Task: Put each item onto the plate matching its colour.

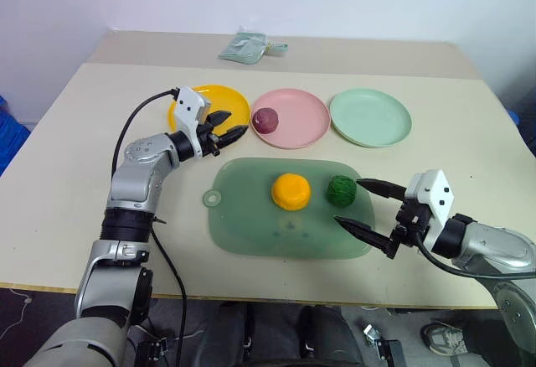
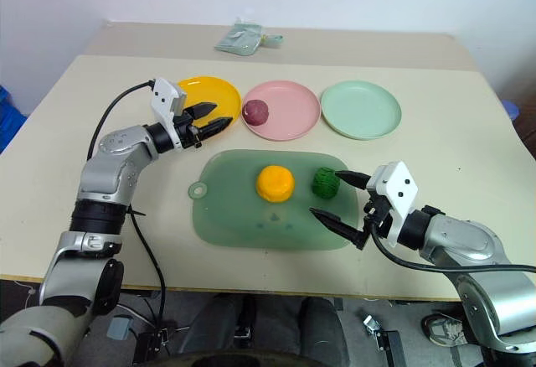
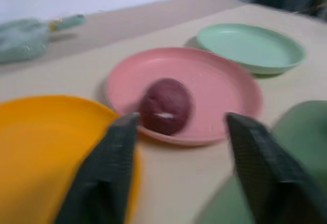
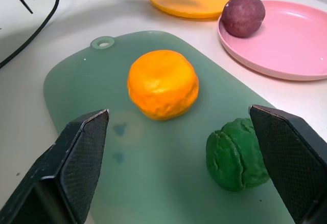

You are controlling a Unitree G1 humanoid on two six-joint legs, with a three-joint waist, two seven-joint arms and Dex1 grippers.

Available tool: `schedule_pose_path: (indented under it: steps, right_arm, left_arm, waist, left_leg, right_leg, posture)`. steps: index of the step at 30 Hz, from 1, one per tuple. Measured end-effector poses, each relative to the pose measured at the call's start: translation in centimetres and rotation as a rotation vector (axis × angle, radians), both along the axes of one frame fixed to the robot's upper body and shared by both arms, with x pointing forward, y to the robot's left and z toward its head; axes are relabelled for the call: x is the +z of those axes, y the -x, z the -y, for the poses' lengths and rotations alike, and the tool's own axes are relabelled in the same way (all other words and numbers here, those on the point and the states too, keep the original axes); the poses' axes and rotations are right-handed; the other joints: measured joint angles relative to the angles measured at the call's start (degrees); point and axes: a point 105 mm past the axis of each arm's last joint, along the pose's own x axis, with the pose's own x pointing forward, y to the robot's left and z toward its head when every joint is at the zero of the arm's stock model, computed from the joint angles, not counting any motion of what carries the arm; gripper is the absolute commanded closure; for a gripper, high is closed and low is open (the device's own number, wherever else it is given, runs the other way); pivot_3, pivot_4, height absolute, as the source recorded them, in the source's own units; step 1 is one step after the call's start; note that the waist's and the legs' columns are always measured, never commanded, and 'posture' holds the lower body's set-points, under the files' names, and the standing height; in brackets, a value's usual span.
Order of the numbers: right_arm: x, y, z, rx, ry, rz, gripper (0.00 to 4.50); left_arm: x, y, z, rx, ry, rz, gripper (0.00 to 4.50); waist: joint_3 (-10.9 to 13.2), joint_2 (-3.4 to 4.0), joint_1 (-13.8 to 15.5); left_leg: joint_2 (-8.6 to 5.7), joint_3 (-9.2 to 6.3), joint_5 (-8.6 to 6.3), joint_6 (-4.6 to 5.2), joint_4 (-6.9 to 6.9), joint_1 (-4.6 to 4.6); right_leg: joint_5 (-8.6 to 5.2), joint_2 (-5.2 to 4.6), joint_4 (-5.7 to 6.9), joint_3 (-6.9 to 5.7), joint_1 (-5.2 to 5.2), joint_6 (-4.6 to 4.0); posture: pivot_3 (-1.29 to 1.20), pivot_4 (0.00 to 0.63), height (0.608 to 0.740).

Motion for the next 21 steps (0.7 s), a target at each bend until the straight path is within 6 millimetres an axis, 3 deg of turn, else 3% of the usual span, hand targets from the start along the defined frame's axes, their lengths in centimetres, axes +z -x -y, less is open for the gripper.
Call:
schedule_pose_path:
  steps: [5, 8, 13, 15, 18, 21]
  right_arm:
    - [-0.4, 0.0, 0.3, -0.005, 0.003, -0.013, 0.0]
    - [-0.5, 0.1, 0.3, -0.007, 0.004, -0.017, 0.0]
    - [-0.3, 0.0, 0.2, -0.025, 0.005, -0.009, 0.0]
    - [-0.2, 0.1, 0.1, -0.028, 0.005, -0.002, 0.0]
    - [-0.1, 0.0, 0.1, -0.035, 0.005, 0.001, 0.0]
    - [-0.1, 0.0, 0.1, -0.038, 0.005, 0.001, 0.0]
  left_arm:
    - [-1.0, 4.9, 4.3, -0.331, -0.103, -0.017, 0.08]
    - [-2.1, 6.3, 6.0, -0.432, -0.167, -0.028, 0.08]
    - [-5.3, 6.0, 7.1, -0.449, -0.391, 0.005, 0.08]
    - [-6.5, 5.7, 7.1, -0.443, -0.439, -0.006, 0.59]
    - [-6.3, 5.6, 7.2, -0.444, -0.436, 0.004, 1.38]
    - [-5.7, 5.3, 7.2, -0.417, -0.373, -0.008, 1.39]
  waist:
    - [-0.02, 0.05, -0.07]
    - [-0.02, 0.05, -0.04]
    - [-0.02, 0.05, 0.04]
    - [-0.02, 0.05, -0.04]
    - [-0.02, 0.05, 0.02]
    - [-0.01, 0.04, -0.01]
  left_leg:
    - [0.01, 0.02, 0.03, -0.05, -0.01, 0.05]
    - [0.01, 0.03, 0.03, -0.06, -0.01, 0.05]
    - [0.0, 0.03, 0.03, -0.04, -0.01, 0.05]
    - [0.01, 0.03, 0.02, -0.03, -0.01, 0.03]
    - [0.02, 0.02, 0.02, -0.03, -0.01, 0.02]
    - [0.02, 0.01, 0.02, -0.03, -0.01, 0.01]
  right_leg:
    - [0.0, 0.0, -0.04, 0.02, 0.0, 0.0]
    - [0.0, 0.01, -0.04, 0.03, 0.0, -0.01]
    - [-0.01, 0.01, -0.05, 0.02, -0.01, -0.01]
    - [-0.01, 0.01, -0.04, 0.03, -0.04, -0.01]
    - [-0.01, 0.01, -0.04, 0.03, -0.06, -0.01]
    - [-0.01, 0.0, -0.04, 0.04, -0.07, -0.01]
  posture:
    - [0.0, 0.15, 0.74]
    - [0.0, 0.15, 0.74]
    - [0.0, 0.15, 0.74]
    - [0.0, 0.15, 0.74]
    - [0.0, 0.15, 0.74]
    - [0.0, 0.15, 0.74]
